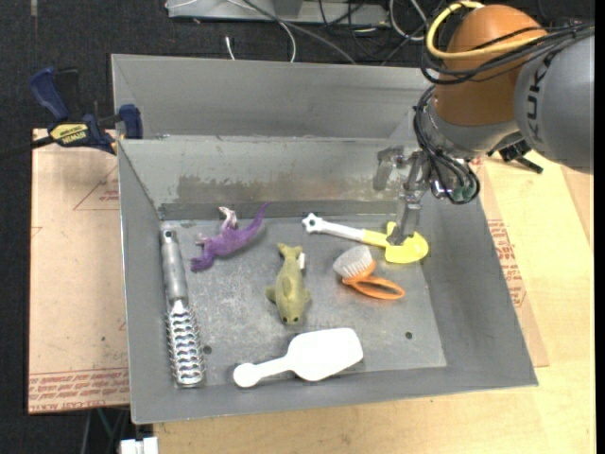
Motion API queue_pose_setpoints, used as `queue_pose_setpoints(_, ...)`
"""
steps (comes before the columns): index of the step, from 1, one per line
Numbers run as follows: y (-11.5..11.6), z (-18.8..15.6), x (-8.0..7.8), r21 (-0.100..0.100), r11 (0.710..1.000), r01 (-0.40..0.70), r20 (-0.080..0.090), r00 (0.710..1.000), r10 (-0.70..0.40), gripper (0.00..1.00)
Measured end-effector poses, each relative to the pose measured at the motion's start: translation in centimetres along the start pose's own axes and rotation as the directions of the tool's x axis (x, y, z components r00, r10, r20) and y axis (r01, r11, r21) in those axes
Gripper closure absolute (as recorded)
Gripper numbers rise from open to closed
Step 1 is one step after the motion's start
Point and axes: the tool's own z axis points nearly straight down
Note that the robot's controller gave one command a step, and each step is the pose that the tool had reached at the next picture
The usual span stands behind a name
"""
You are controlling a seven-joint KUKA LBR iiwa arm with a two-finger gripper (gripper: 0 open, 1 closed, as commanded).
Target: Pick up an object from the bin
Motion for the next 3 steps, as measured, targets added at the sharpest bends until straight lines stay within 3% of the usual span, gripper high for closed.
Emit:
queue_pose_setpoints(1,0.0,-0.6,-0.1,0.001,1.0,0.002,0.007,1.0,-0.002,0.0)
queue_pose_setpoints(2,-8.2,12.3,0.2,0.0,0.997,-0.079,0.007,0.997,0.079,0.0)
queue_pose_setpoints(3,-9.2,14.3,0.5,0.004,1.0,-0.015,0.002,1.0,0.015,0.0)
